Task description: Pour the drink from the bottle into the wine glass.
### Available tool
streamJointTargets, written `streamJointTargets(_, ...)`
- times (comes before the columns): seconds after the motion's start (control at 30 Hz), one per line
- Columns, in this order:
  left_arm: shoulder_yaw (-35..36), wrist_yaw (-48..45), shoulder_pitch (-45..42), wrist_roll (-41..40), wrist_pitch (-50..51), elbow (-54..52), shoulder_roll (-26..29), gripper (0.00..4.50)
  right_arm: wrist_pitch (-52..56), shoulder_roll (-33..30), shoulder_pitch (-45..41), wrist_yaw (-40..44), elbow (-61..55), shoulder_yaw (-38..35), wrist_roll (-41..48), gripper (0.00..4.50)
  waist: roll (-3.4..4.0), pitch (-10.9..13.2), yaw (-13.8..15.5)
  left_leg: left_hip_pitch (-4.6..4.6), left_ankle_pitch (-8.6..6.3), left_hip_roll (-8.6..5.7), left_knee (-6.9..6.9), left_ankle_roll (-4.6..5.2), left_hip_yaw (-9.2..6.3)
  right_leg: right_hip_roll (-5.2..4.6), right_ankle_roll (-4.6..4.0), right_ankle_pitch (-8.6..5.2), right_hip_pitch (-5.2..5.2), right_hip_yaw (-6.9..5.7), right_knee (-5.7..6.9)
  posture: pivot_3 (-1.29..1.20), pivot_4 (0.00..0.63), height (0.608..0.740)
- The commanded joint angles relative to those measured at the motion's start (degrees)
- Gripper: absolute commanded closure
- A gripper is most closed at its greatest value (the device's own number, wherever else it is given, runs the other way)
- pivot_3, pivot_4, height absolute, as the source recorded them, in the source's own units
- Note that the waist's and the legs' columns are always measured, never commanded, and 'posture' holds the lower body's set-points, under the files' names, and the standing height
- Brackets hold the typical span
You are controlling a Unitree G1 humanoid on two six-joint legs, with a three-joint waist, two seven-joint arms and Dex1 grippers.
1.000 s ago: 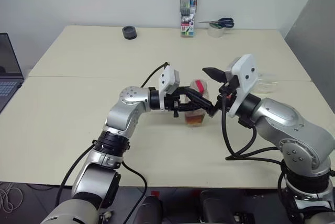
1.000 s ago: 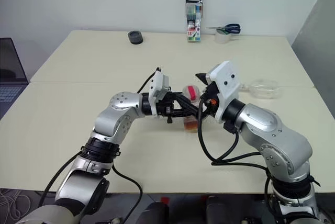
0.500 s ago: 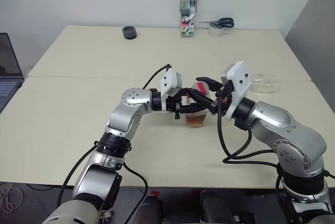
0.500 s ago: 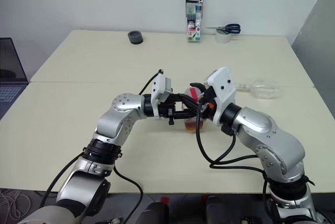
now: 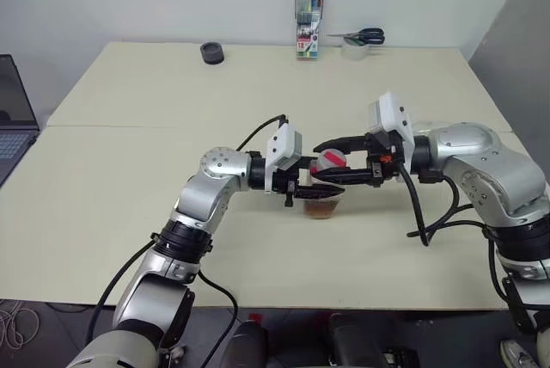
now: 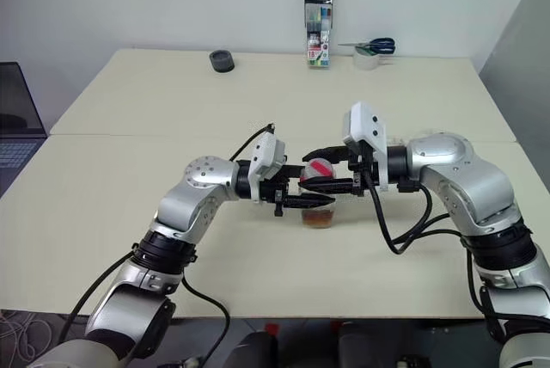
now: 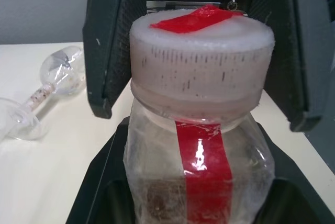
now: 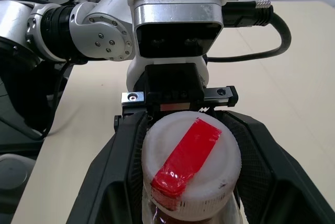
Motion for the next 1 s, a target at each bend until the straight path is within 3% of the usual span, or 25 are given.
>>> streamJointTargets(0.03, 2.94, 1.87, 0.34, -0.89, -0.08, -1.55, 0.54, 2.58, 1.62, -2.22, 1.57, -3.25, -2.82, -7.11, 0.64, 1.23, 0.0, 0.0, 0.19, -0.05, 0.02, -0.02, 0.05, -0.04, 0.0, -0.04, 0.0, 0.0, -0.03, 0.0, 0.0, 0.0, 0.15, 0.74)
streamJointTargets(0.17, 3.61, 4.09, 0.38, -0.49, -0.45, -0.98, -0.33, 2.58, 10.7, -2.96, 6.99, -11.46, -15.25, -15.84, 8.29, 0.03, 0.0, 0.0, 0.37, -0.32, 0.08, -0.02, 0.1, -0.15, -0.03, -0.1, 0.0, 0.0, -0.28, 0.0, 0.04, 0.0, 0.15, 0.74)
streamJointTargets(0.27, 3.67, 4.9, -0.36, -0.03, -1.08, 0.38, -0.96, 2.58, 16.14, 0.32, 12.97, -22.6, -25.54, -20.73, 12.85, 0.0, -0.01, -0.01, 0.43, -0.36, 0.1, -0.01, 0.07, -0.19, -0.08, -0.09, 0.0, 0.0, -0.3, -0.04, 0.04, 0.0, 0.15, 0.74)
streamJointTargets(0.33, 3.61, 5.07, -1.01, 0.19, -1.49, 1.49, -1.38, 2.58, 16.73, 4.67, 16.29, -31.49, -29.88, -20.39, 10.24, 0.0, 0.0, 0.0, 0.34, -0.35, 0.1, -0.03, 0.04, -0.18, -0.05, -0.08, 0.0, 0.01, -0.29, -0.03, 0.05, 0.0, 0.15, 0.74)
streamJointTargets(0.43, 3.42, 4.96, -2.07, 0.69, -2.31, 3.24, -2.03, 2.58, 15.77, 11.72, 19.95, -43.25, -33.84, -16.6, 3.45, 0.0, 0.02, -0.01, 0.2, -0.3, 0.09, -0.01, 0.08, -0.15, 0.01, -0.04, 0.01, 0.01, -0.29, 0.03, 0.11, 0.0, 0.15, 0.74)
streamJointTargets(0.57, 3.09, 3.89, -3.69, 1.24, -3.67, 5.68, -2.59, 2.58, 13.78, 18.4, 20.97, -51.32, -34.77, -8.45, -4.1, 0.0, 0.04, -0.02, 0.03, -0.28, 0.14, 0.03, 0.07, -0.18, 0.04, 0.06, 0.03, 0.02, -0.38, 0.06, 0.19, 0.0, 0.15, 0.74)
streamJointTargets(0.73, 2.9, 2.52, -5.39, 1.97, -5.19, 8.41, -3.22, 2.58, 11.14, 23.03, 19.38, -54.85, -32.06, -4.05, -10.1, 0.0, 0.04, -0.02, 0.05, -0.36, 0.16, -0.01, 0.07, -0.21, 0.05, 0.04, 0.02, 0.02, -0.45, 0.07, 0.15, 0.0, 0.15, 0.74)
streamJointTargets(1.0, 2.95, 1.43, -6.04, 2.93, -6.52, 10.14, -3.88, 2.58, 10.64, 26.35, 19.35, -55.58, -28.9, -3.34, -13.32, 0.0, 0.04, -0.02, 0.03, -0.38, 0.16, -0.01, 0.04, -0.21, 0.05, 0.02, 0.02, 0.02, -0.48, 0.07, 0.15, 0.0, 0.15, 0.74)
